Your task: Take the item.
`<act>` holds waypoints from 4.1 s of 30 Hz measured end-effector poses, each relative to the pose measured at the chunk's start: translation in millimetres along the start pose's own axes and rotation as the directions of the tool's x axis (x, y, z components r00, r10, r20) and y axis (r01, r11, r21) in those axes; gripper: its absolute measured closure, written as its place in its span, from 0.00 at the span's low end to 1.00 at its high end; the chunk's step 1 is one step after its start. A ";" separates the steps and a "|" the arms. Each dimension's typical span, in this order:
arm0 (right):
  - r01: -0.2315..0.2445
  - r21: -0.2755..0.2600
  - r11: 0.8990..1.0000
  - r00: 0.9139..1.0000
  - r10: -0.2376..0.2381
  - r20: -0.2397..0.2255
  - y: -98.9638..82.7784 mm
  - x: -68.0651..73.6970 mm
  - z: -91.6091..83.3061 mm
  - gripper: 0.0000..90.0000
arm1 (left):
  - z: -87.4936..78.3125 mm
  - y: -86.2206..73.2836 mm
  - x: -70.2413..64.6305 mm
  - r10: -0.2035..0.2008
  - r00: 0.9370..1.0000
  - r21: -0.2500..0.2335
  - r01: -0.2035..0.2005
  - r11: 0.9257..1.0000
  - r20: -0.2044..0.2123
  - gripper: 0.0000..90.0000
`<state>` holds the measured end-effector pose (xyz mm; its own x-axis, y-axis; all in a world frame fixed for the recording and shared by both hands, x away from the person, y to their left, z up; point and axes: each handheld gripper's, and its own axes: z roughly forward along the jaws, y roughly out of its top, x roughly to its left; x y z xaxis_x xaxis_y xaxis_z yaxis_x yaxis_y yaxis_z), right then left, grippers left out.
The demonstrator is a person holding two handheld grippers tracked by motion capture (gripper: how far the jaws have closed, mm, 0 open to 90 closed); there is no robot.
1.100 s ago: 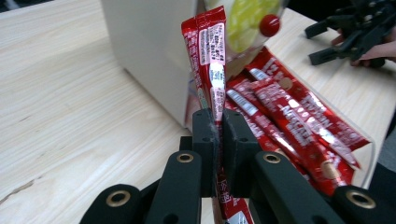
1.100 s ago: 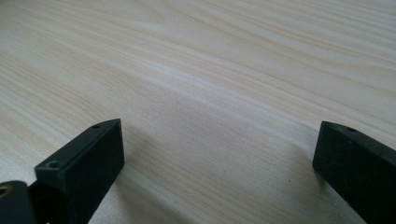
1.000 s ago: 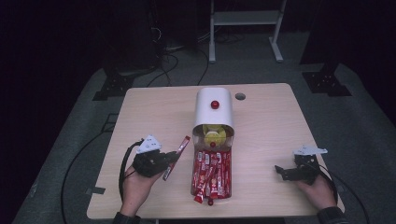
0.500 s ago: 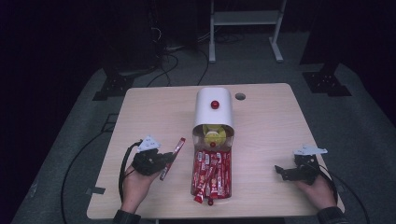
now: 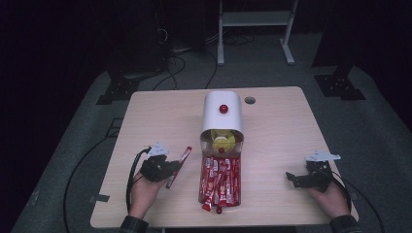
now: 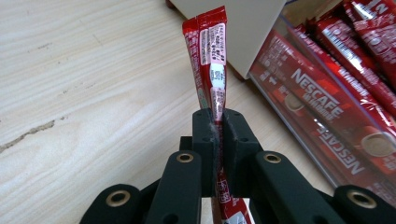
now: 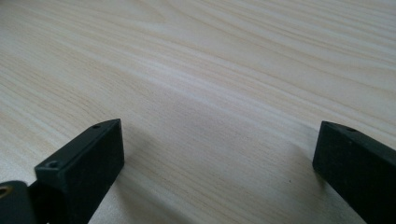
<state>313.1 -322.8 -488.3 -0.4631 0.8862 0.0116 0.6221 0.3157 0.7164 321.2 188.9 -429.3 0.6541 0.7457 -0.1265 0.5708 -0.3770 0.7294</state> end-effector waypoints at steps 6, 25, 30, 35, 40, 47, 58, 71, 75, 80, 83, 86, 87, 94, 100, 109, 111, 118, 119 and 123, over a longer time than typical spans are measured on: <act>-0.001 0.001 1.000 1.000 0.001 0.000 0.0 0.1 0.0 0.02 | 5.3 -3.1 4.3 -0.013 1.000 0.008 0.013 1.000 -0.007 0.94; -0.001 0.001 1.000 1.000 0.001 0.000 0.0 0.1 -0.1 0.01 | 22.9 -11.3 10.5 -0.025 0.999 0.057 0.027 0.998 -0.031 0.93; -0.001 0.001 1.000 1.000 0.001 0.000 0.0 0.1 0.0 0.02 | 23.7 -12.3 11.5 -0.033 0.999 0.057 0.035 0.998 -0.032 0.93; -0.001 0.000 1.000 1.000 0.001 0.000 0.0 0.1 0.0 0.02 | 26.0 -13.6 11.7 -0.040 0.999 0.066 0.042 0.997 -0.036 0.93; -0.001 0.001 1.000 1.000 0.001 0.000 0.0 0.1 -0.1 0.02 | 28.0 -14.4 11.9 -0.042 0.998 0.070 0.045 0.997 -0.036 0.92; -0.001 0.001 1.000 1.000 0.001 0.000 0.0 0.1 0.0 0.02 | 29.0 -15.0 12.0 -0.041 0.998 0.072 0.044 0.996 -0.040 0.90; 0.001 0.000 1.000 1.000 -0.001 -0.001 0.0 0.1 0.0 0.02 | 24.4 -13.9 13.0 -0.046 0.998 0.049 0.048 0.998 -0.046 0.79; 0.006 0.002 1.000 1.000 -0.006 -0.009 -0.4 0.4 -0.5 0.02 | 13.7 -12.5 15.5 -0.031 0.996 0.007 0.031 0.999 -0.086 0.33; 0.007 0.002 1.000 1.000 -0.007 -0.009 -0.4 0.4 -0.4 0.01 | 10.1 -14.7 17.1 -0.026 0.995 -0.003 0.026 1.000 -0.100 0.22; 0.008 0.002 1.000 1.000 -0.008 -0.011 0.0 0.2 -0.1 0.01 | 5.2 -18.6 19.8 -0.022 0.994 0.003 0.022 1.000 -0.107 0.10; 0.009 0.003 1.000 1.000 -0.009 -0.014 0.0 0.5 -0.1 0.02 | 0.6 -20.6 21.1 -0.029 0.993 -0.001 0.029 1.000 -0.112 0.04; 0.009 0.002 1.000 1.000 -0.009 -0.015 0.0 0.6 -0.1 0.01 | -4.4 -23.6 22.1 -0.027 0.993 -0.011 0.025 1.000 -0.112 0.02; 0.009 0.003 1.000 1.000 -0.009 -0.015 0.0 0.6 -0.1 0.02 | -5.6 -24.6 22.5 -0.027 0.993 -0.010 0.026 1.000 -0.112 0.00; 0.009 0.002 1.000 1.000 -0.009 -0.015 0.0 0.6 -0.1 0.01 | -16.2 -33.7 25.5 -0.017 0.994 -0.022 0.015 1.000 -0.111 0.00; 0.008 0.002 1.000 1.000 -0.008 -0.014 0.0 0.7 -0.1 0.02 | -26.8 -40.1 32.0 -0.022 0.992 -0.032 0.018 0.999 -0.121 0.00; 0.008 0.003 1.000 1.000 -0.008 -0.014 0.0 0.7 -0.1 0.01 | -37.9 -55.7 52.5 -0.062 0.980 -0.015 0.060 0.998 -0.189 0.00; 0.009 0.003 1.000 1.000 -0.009 -0.014 0.0 0.7 -0.1 0.02 | -38.7 -58.9 56.7 -0.072 0.977 -0.011 0.071 0.997 -0.202 0.00; 0.008 0.003 1.000 1.000 -0.008 -0.013 0.0 0.8 -0.1 0.01 | -38.5 -69.1 69.5 -0.090 0.966 0.023 0.098 0.995 -0.243 0.00; 0.008 0.003 1.000 1.000 -0.008 -0.013 0.0 0.8 -0.1 0.01 | -38.7 -70.2 71.3 -0.090 0.964 0.028 0.100 0.995 -0.250 0.00; 0.008 0.003 1.000 1.000 -0.008 -0.013 0.0 0.8 -0.1 0.01 | -39.3 -74.8 77.1 -0.110 0.960 0.032 0.122 0.992 -0.257 0.00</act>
<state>312.7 -322.1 -488.3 -0.4765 0.8791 0.0149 0.6200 0.3239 0.7147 309.4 296.1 -467.1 0.4381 0.8985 -0.0291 0.6623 -0.3007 0.6863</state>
